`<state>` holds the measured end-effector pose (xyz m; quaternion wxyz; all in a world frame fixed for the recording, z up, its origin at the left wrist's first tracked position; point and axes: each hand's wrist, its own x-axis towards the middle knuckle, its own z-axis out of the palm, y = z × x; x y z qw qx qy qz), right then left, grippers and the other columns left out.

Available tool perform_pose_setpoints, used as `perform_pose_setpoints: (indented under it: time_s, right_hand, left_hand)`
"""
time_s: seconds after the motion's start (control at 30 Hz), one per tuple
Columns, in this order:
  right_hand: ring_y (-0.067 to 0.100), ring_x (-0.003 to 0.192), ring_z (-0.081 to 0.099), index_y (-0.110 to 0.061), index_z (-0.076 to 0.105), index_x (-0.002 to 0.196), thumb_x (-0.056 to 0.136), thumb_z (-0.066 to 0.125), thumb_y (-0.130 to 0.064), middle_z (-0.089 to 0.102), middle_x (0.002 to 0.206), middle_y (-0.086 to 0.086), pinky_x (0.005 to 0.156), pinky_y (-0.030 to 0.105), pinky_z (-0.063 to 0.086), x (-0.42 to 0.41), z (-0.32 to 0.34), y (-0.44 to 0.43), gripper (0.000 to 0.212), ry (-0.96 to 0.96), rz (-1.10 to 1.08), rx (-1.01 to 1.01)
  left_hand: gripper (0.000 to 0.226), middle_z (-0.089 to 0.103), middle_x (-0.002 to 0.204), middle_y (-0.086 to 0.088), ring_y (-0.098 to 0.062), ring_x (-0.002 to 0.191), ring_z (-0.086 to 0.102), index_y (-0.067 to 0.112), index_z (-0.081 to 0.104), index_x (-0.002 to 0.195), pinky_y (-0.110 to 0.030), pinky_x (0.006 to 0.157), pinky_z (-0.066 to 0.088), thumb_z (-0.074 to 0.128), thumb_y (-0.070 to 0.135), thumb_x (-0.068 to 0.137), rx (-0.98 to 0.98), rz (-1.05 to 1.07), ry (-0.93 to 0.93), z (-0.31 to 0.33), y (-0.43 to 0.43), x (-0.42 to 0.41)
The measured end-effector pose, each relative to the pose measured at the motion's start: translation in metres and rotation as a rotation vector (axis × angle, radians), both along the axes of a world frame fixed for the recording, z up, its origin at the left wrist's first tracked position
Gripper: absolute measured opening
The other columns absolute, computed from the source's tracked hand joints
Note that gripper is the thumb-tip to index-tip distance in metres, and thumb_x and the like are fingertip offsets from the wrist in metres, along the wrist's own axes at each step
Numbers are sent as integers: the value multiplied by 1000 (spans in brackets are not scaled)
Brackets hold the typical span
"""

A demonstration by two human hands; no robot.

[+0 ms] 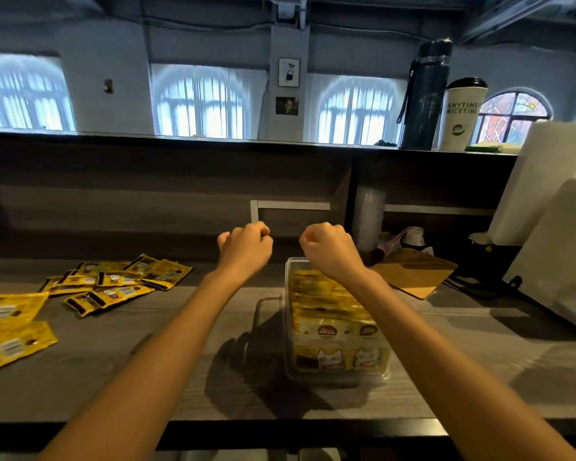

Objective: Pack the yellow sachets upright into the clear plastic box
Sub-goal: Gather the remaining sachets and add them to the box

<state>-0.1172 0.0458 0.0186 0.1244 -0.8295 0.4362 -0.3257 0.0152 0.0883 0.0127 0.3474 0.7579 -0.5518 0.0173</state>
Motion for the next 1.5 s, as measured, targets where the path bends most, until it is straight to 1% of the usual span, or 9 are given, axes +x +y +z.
perform_pose_setpoints:
  time_s: [0.17,0.4,0.57,0.7,0.87,1.03,1.2,1.37,1.5]
  right_hand:
    - [24,94,62,-8,64,104,94,47,-18,67,100,9,83,37,54,70,1,37,22,-35,110,-56]
    - [39,111,56,-2,59,114,92,44,-16,61,118,21,89,43,47,156,-52,71,30,188,264,166]
    - [40,114,54,3,60,112,89,46,-10,58,122,24,86,40,47,202,-85,95,29,287,393,217]
    - [39,117,51,1,57,115,88,45,-9,55,125,22,89,42,46,229,-98,105,31,330,457,237]
    - [39,120,50,-2,51,127,89,46,-8,55,128,20,95,45,47,244,-103,103,38,343,495,216]
    - [36,130,42,-10,34,143,88,42,0,43,144,15,99,43,42,239,-101,95,56,372,549,176]
    - [31,128,45,-13,34,142,89,51,-12,47,142,12,99,36,40,224,-101,84,56,453,621,197]
    - [26,128,46,-16,34,143,89,59,-36,47,142,7,102,35,38,195,-93,77,62,562,667,175]
    - [31,117,54,-12,47,132,89,54,-44,57,130,14,92,37,45,180,-92,63,54,696,563,-24]
  left_hand:
    - [32,62,121,-13,-31,117,52,13,56,122,-39,103,33,37,17,96,-26,248,-23,-3,39,49]
    - [31,60,122,-20,-37,118,51,7,61,114,-41,97,41,41,17,93,151,526,-11,-54,96,133]
    - [41,26,151,-19,-37,143,9,12,46,133,-51,115,17,42,28,95,362,668,61,-85,132,180]
    - [49,-5,157,-21,-45,141,-18,18,34,142,-62,112,-3,35,36,97,454,756,154,-106,151,208]
    - [57,-1,155,-27,-52,140,-3,21,24,146,-61,112,1,25,49,97,544,762,206,-121,159,228]
    - [45,33,150,-15,-38,138,26,13,38,139,-49,113,24,23,29,100,405,592,152,-123,149,226]
    - [43,52,135,-16,-36,121,49,15,42,137,-40,94,41,29,11,96,272,497,123,-119,137,208]
    - [47,61,123,-12,-29,115,55,16,40,138,-36,87,46,38,2,94,16,473,394,-120,122,205]
    - [40,50,135,-14,-31,126,43,8,49,131,-41,98,39,38,1,94,36,461,267,-124,116,192]
